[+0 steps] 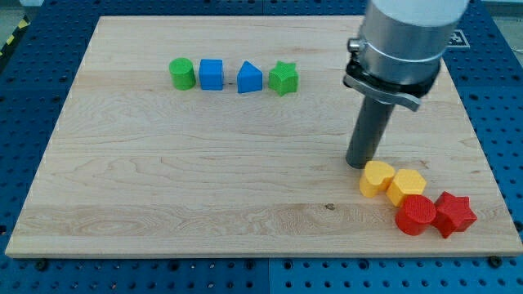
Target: Separate the line of blocks
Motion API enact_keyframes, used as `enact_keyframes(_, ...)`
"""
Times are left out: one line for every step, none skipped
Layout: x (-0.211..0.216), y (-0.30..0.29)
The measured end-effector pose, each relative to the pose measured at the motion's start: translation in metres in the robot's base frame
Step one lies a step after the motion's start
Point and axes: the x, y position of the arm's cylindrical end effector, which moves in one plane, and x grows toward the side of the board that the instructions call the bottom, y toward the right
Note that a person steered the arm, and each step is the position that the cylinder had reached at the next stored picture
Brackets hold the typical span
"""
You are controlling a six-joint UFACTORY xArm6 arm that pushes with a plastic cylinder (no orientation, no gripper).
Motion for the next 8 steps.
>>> enact_keyframes(0.003, 0.004)
enact_keyframes(0.007, 0.004)
enact_keyframes(0.016, 0.004)
enact_keyframes(0.020, 0.004)
enact_keyframes(0.008, -0.033)
enact_keyframes(-0.011, -0.108)
enact_keyframes(-0.041, -0.203)
enact_keyframes(-0.086, -0.287)
